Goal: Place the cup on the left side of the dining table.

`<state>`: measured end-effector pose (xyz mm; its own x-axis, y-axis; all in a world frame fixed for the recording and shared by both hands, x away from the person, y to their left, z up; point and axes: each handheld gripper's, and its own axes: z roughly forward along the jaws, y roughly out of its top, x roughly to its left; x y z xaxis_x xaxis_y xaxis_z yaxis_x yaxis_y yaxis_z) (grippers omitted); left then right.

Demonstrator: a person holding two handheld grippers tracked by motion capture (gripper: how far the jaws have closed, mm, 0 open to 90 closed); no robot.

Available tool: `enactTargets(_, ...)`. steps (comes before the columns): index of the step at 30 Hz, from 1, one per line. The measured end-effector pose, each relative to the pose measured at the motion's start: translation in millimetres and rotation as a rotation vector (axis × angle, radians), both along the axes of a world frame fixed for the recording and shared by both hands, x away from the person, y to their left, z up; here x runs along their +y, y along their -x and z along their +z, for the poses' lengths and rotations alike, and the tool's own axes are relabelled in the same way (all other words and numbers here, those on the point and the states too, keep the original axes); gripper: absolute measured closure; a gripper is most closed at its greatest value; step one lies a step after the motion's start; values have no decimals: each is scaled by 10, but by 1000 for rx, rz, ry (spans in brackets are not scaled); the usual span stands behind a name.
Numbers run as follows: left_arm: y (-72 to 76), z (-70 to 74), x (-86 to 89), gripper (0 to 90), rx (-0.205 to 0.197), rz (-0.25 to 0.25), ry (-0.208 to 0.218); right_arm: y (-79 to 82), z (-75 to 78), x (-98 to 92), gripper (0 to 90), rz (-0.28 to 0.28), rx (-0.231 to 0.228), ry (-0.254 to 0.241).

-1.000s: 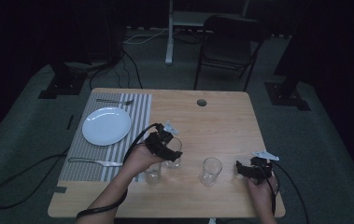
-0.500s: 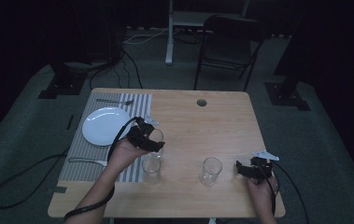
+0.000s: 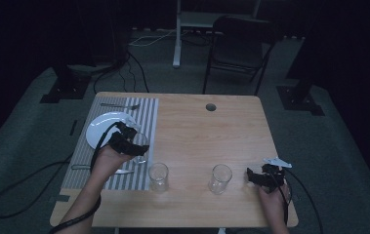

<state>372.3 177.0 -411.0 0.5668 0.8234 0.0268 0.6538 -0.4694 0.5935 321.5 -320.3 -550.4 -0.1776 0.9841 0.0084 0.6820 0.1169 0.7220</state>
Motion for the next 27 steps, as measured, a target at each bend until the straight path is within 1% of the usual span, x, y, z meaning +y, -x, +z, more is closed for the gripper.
enactTargets(2, -6, -1, 106, 292, 0, 26, 5, 0, 0, -1, 122, 1, 0, 1)
enactTargets(3, -7, -2, 144, 292, 3, 34, 1, 0, 0, -1, 122, 1, 0, 1)
enactTargets(5, -4, -6, 201, 292, 8, 41, -8, 0, 0, 1, 122, -1, 0, -1)
enactTargets(7, -3, -31, 255, 292, 5, 55, -14, 0, 0, 2, 122, -1, 1, -2)
enactTargets(9, -8, -56, 301, 292, 0, 73, -13, 0, 0, 1, 122, -1, 1, -2)
enactTargets(11, -18, -95, 361, 292, 6, 90, -10, 0, 0, 2, 122, -2, 1, -2)
enactTargets(12, -18, -110, 377, 292, 7, 94, -7, 1, 0, 2, 122, -2, 1, -2)
enactTargets(13, -21, -127, 397, 292, 13, 98, -9, 0, 0, 1, 122, -1, 1, -2)
enactTargets(15, -25, -159, 429, 292, 11, 110, -12, 0, 0, 1, 122, -1, 1, -2)
enactTargets(19, -47, -208, 484, 292, 18, 125, -22, 0, 0, 1, 122, -1, 0, -2)
enactTargets(21, -61, -235, 507, 292, 22, 142, -11, 0, 0, 2, 122, -2, 1, -2)
enactTargets(23, -72, -256, 525, 291, 32, 147, 10, 0, 0, 2, 122, -1, 0, -2)
enactTargets(24, -73, -265, 520, 292, 29, 146, 1, 0, 0, 2, 122, -2, 1, -2)
enactTargets(25, -75, -280, 508, 291, 22, 151, -19, 0, 0, 1, 122, -2, 0, -2)
enactTargets(26, -79, -289, 505, 291, 20, 156, -25, 0, 0, 1, 122, -2, 1, -2)
enactTargets(27, -86, -303, 502, 291, 25, 151, -33, 0, 0, 2, 122, -2, 1, -2)
